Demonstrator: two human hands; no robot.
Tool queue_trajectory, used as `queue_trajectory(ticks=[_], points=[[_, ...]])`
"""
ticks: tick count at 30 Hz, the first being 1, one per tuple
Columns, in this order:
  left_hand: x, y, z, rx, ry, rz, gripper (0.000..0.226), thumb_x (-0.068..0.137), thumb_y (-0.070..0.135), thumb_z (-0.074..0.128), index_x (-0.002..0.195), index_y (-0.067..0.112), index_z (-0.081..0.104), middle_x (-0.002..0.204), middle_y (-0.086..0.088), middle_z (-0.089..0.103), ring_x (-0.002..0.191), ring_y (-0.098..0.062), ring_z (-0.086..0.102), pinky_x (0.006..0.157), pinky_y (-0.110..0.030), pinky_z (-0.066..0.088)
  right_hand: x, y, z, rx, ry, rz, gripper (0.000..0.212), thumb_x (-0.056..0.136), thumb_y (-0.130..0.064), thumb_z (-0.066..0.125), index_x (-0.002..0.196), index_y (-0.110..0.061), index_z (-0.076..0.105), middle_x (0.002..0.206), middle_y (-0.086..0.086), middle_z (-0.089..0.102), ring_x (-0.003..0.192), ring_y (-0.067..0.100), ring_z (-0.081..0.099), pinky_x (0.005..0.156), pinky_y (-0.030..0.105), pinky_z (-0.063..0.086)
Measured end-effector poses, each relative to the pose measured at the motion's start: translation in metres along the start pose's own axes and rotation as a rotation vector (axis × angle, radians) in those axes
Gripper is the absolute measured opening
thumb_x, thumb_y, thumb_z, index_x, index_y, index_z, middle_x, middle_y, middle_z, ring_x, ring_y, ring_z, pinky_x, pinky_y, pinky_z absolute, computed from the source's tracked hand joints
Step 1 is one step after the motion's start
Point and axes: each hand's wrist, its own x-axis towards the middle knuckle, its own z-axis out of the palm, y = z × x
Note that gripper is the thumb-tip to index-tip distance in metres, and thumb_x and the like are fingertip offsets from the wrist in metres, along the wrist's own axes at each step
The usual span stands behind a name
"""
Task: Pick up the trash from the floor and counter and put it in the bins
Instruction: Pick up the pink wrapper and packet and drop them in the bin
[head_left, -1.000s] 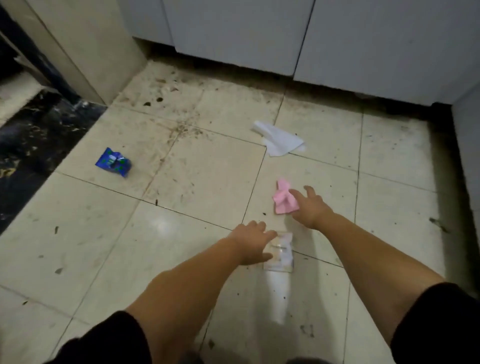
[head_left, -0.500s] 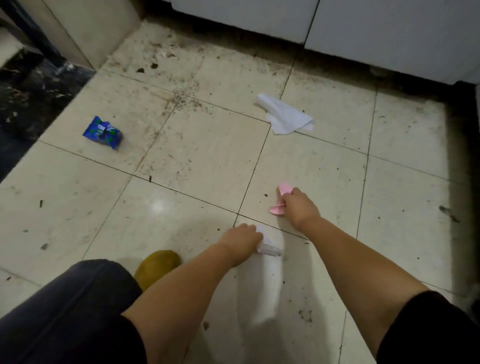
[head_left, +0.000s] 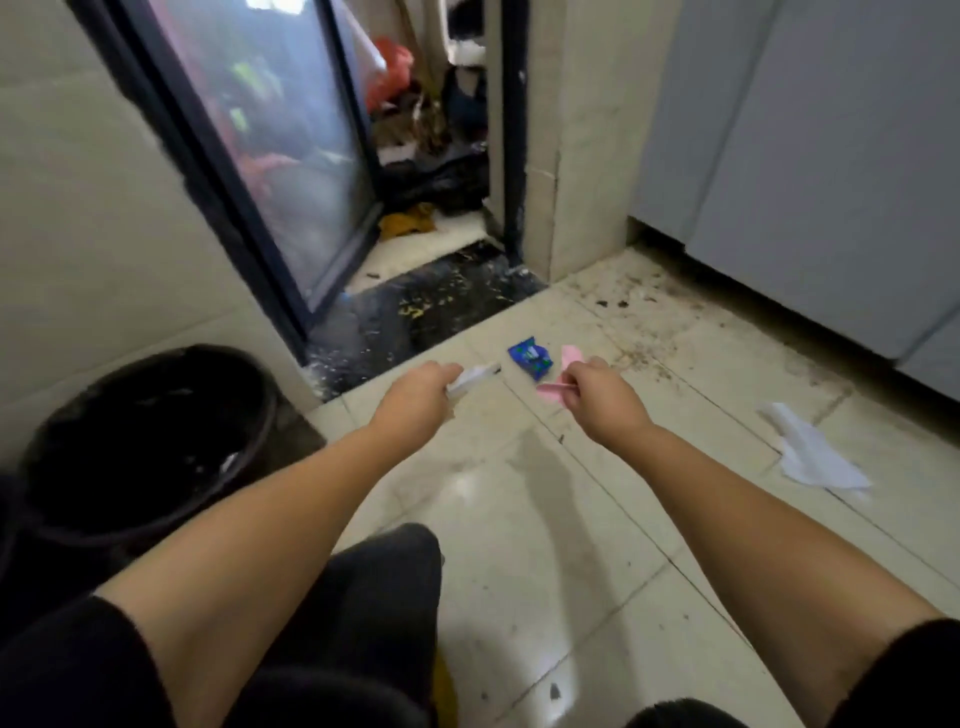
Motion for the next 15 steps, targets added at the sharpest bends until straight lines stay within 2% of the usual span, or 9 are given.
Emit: queue_trajectory(ticks=[5,9,12,15], points=[[-0.051,-0.114,-0.088,-0.014,0.195,-0.207,0.017,0.082,0.004,0.059,0.095,0.011,0.067,0.093,-0.013,0.065,0.09,-0.031,0.06,0.073,-0.035,0.044,0.031,-0.154,0.014,0.027,-0.011,-0.323,0.019,0.094,-0.019,0.052,0.109,-0.011,0.06,0.112,0.014,0.055,0.099,0.033,0.058,0.082,0.039,0.047],[-0.089,-0.208,-0.113,0.011,0.282,-0.376,0.014,0.085,0.005,0.054,0.091,0.01,0.066,0.087,-0.013,0.062,0.081,-0.033,0.059,0.072,-0.045,0.05,0.047,-0.262,0.062,0.076,-0.023,-0.53,0.021,0.093,-0.02,0.053,0.111,-0.011,0.059,0.112,0.015,0.054,0.099,0.034,0.057,0.082,0.042,0.047],[-0.111,-0.269,-0.103,0.061,0.25,-0.449,0.008,0.086,0.007,0.057,0.091,0.007,0.064,0.087,-0.016,0.059,0.079,-0.036,0.059,0.071,-0.044,0.049,0.049,-0.321,0.118,0.057,-0.101,-0.605,0.024,0.093,-0.022,0.052,0.113,-0.009,0.059,0.114,0.015,0.054,0.102,0.035,0.056,0.081,0.042,0.048],[-0.107,-0.31,-0.083,0.121,0.083,-0.478,0.015,0.092,0.017,0.054,0.096,0.004,0.062,0.088,-0.014,0.054,0.086,-0.038,0.061,0.073,-0.042,0.049,0.059,-0.351,0.171,-0.084,-0.235,-0.629,0.026,0.094,-0.021,0.051,0.117,-0.01,0.058,0.118,0.015,0.053,0.105,0.036,0.056,0.085,0.043,0.048]])
